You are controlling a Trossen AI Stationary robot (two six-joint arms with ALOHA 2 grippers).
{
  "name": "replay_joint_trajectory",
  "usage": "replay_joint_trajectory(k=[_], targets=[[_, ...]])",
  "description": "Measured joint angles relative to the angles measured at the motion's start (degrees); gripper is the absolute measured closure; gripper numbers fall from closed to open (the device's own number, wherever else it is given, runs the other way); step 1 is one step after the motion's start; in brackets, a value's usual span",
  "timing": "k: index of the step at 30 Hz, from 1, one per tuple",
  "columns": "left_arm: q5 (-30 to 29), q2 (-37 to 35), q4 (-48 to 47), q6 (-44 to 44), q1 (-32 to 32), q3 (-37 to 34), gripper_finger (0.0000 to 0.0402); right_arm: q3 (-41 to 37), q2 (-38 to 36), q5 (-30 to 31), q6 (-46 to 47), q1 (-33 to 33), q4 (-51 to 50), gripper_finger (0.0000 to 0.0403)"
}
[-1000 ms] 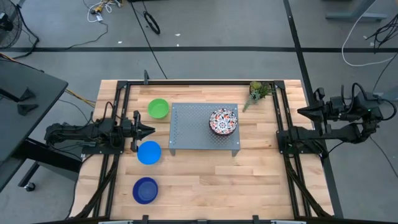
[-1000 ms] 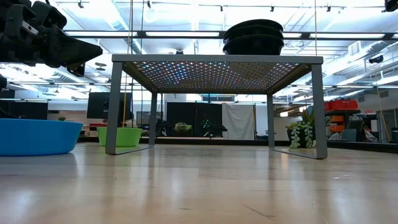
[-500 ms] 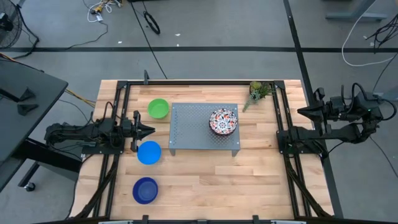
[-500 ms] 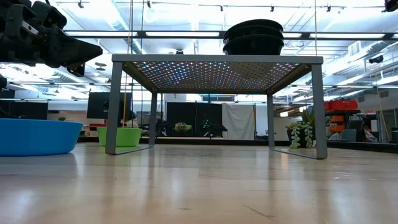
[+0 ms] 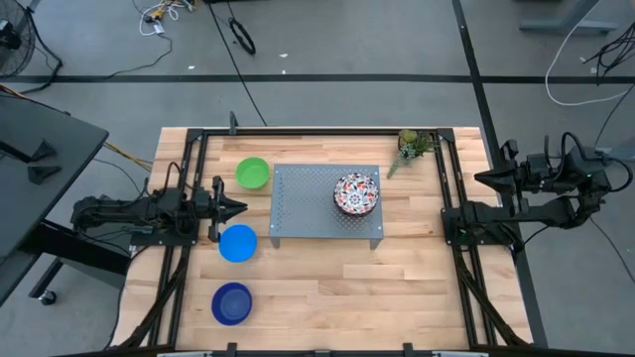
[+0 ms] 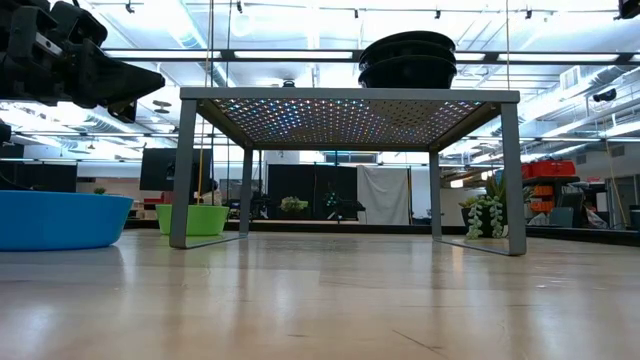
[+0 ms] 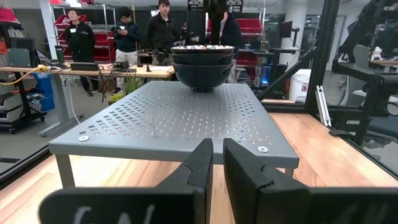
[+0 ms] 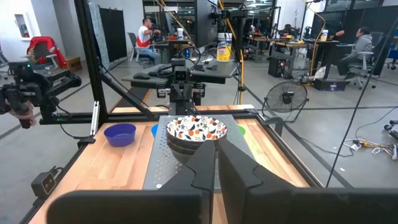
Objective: Pick & Place Mini bowls
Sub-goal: Put the light green plastic bowl on the shelf
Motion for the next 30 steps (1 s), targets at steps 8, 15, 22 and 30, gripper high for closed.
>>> replay_joint_trajectory(k=[8,15,22,30], targets=[[0.0,0.0,6.8,-2.1,0.0,0.0,0.0358,0.0,0.0,0.0,0.0,0.0,0.0,0.0380],[0.7,0.0,19.0,-10.8,0.0,0.0,0.0358,0.0,0.0,0.2,0.0,0.0,0.0,0.0380],[7.6,0.0,36.7,-10.6,0.0,0.0,0.0390,0.0,0.0,0.2,0.0,0.0,0.0,0.0380],[12.1,0.0,40.9,-8.0,0.0,6.4,0.0398,0.0,0.0,0.2,0.0,0.0,0.0,0.0380]])
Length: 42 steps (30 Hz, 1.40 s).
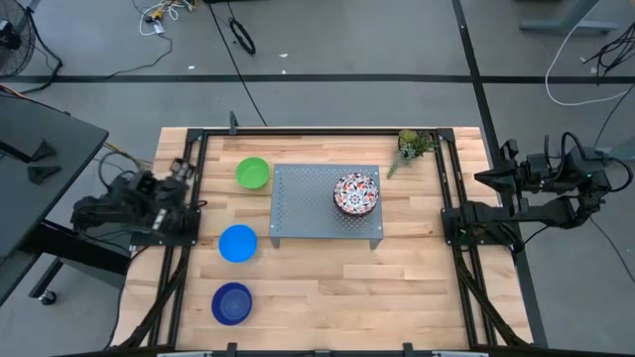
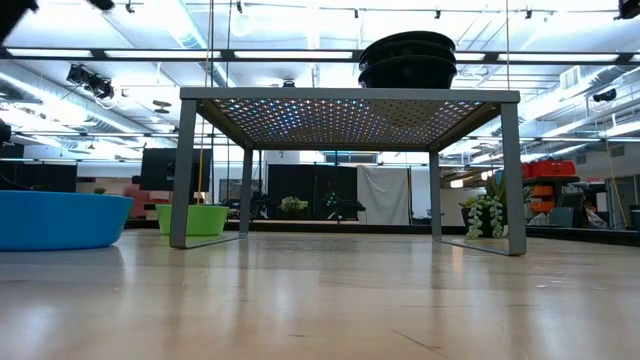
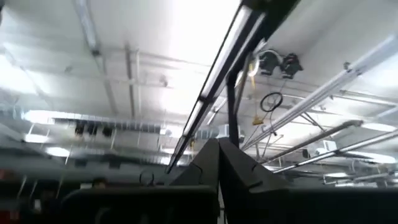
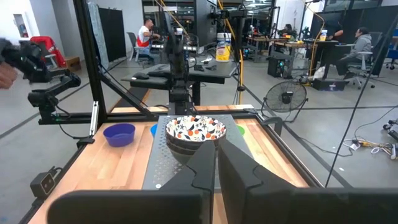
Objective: Pick & Place Mini bowls
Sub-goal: Put the light green plastic bowl on the shelf
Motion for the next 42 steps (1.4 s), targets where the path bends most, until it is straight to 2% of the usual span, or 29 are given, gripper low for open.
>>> replay_joint_trajectory(k=[5,12,17,34,42], targets=[[0.7,0.0,-1.1,3.3,0.0,7.3,0.0399,0.0,0.0,-0.3,0.0,0.0,0.0,0.0380],[-4.6,0.1,-12.5,4.3,0.0,18.9,0.0400,0.0,0.0,-0.3,0.0,0.0,0.0,0.0380],[-5.4,2.4,-15.5,6.7,0.0,25.7,0.0400,0.0,0.0,-0.2,0.0,0.0,0.0,0.0380],[-3.7,22.8,-38.4,9.2,0.0,54.1,0.0401,0.0,0.0,-0.2,0.0,0.0,0.0,0.0380],[-6.3,33.2,-51.5,12.0,0.0,70.6,0.0401,0.0,0.0,-0.1,0.0,0.0,0.0,0.0380]])
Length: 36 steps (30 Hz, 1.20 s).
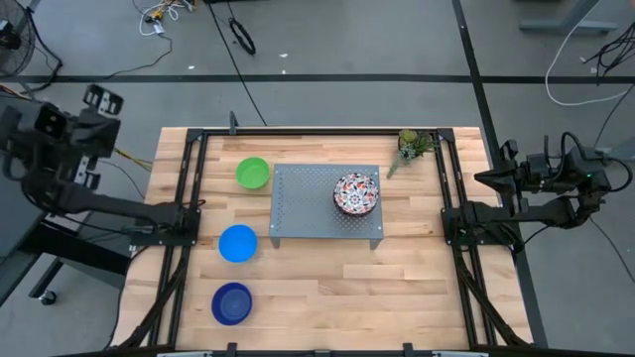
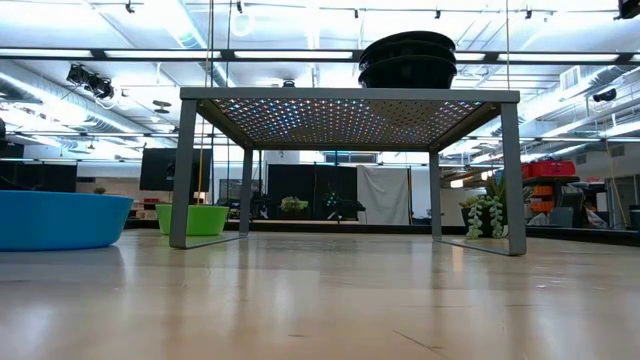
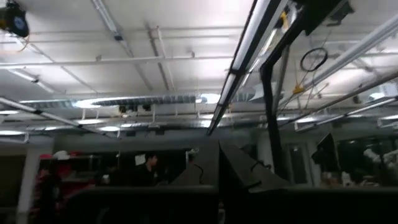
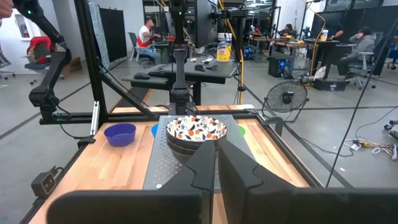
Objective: Pick & Place Mini bowls
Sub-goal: Put the light green plastic bowl on the shelf
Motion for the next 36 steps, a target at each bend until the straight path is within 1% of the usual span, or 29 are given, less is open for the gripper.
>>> replay_joint_trajectory(k=[3,7,13,18,22,34,36], targets=[[-2.9,3.5,-6.5,0.7,0.0,6.1,0.0401,0.0,0.0,0.0,0.0,0.0,0.0,0.0380],[-5.3,7.7,-13.7,0.8,0.0,13.1,0.0401,0.0,0.0,0.0,0.0,0.0,0.0,0.0380],[-7.1,13.2,-22.7,0.7,0.0,18.5,0.0401,0.0,0.0,0.0,0.0,0.0,0.0,0.0380],[-10.0,16.7,-28.1,0.7,0.0,19.5,0.0401,0.0,0.0,0.0,0.0,0.0,0.0,0.0380],[-11.9,18.6,-30.2,0.8,0.0,19.5,0.0401,0.0,0.0,0.0,0.0,0.0,0.0,0.0380],[-15.3,21.7,-37.5,-2.2,0.0,19.5,0.0401,0.0,0.0,0.0,0.0,0.0,0.0,0.0380],[-16.6,22.2,-38.7,-2.8,0.0,19.5,0.0401,0.0,0.0,0.0,0.0,0.0,0.0,0.0380]])
